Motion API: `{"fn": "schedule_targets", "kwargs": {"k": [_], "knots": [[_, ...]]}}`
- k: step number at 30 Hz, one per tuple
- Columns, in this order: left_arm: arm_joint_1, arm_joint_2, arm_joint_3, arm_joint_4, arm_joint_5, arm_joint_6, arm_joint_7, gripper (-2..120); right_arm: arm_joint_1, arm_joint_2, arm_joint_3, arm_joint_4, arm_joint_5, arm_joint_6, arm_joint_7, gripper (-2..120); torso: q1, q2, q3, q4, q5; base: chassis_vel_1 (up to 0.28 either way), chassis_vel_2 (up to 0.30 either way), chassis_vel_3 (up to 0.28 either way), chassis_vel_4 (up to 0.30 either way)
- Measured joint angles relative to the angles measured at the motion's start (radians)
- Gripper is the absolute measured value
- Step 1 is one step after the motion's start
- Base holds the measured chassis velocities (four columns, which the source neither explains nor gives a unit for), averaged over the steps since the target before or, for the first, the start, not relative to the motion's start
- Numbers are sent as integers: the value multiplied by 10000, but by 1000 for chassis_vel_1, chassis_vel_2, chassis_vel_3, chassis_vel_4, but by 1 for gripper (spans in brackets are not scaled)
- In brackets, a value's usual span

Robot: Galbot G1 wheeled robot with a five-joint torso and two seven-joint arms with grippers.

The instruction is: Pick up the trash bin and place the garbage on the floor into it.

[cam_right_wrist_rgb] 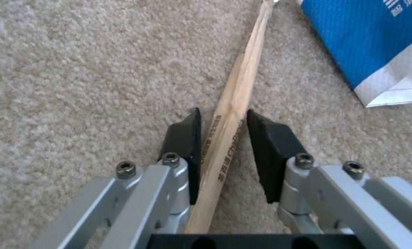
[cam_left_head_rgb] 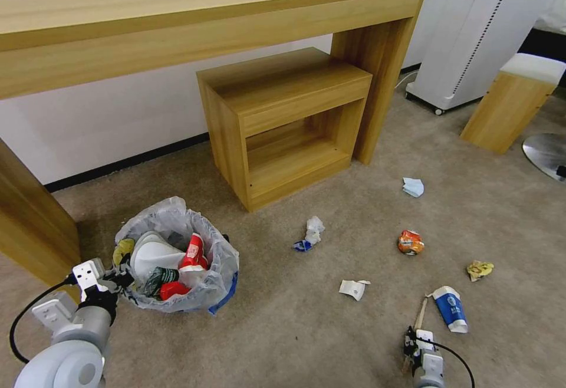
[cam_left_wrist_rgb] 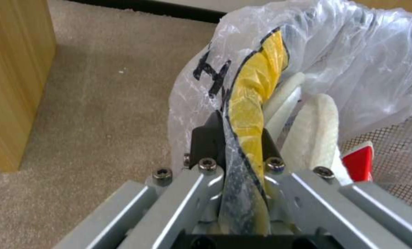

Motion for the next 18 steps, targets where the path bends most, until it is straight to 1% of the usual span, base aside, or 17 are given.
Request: {"fn": "schedule_targets", "kwargs": {"k": [2, 3, 6, 7, 10, 13, 14, 18], "knots": [[-13, -3, 18, 11, -9, 0, -1, 3, -4, 1, 0, -68, -60, 34, -14, 22, 0, 0, 0, -3, -2, 0, 0, 0, 0], [-13, -3, 18, 11, -9, 0, -1, 3, -4, 1, 0, -68, -60, 34, -14, 22, 0, 0, 0, -3, -2, 0, 0, 0, 0], [-39, 10, 22, 31, -19, 0, -4, 3, -35, 1, 2, -133, -155, 90, -35, 14, 0, 0, 0, -1, -1, 0, 0, 0, 0], [-39, 10, 22, 31, -19, 0, -4, 3, -35, 1, 2, -133, -155, 90, -35, 14, 0, 0, 0, -1, -1, 0, 0, 0, 0], [-68, 49, 21, 60, -43, 0, -7, 3, -91, -10, 31, -146, -183, 106, -34, 5, 0, 0, 1, -5, -2, 0, 0, 0, 0], [-81, 52, 21, 75, -46, 0, -10, 3, -111, -13, 49, -124, -196, 106, -33, 3, 0, 0, 1, -4, -1, 0, 0, 0, 0], [-83, 52, 25, 82, -46, 0, -13, 3, -125, -14, 58, -111, -214, 106, -32, 0, 0, 0, 1, -3, -1, 0, 0, 0, 0], [-79, 53, 30, 88, -44, -7, -13, 3, -143, -25, 81, -77, -270, 145, -33, 0, 0, 0, 1, -4, 1, 0, 0, 0, 0]]}}
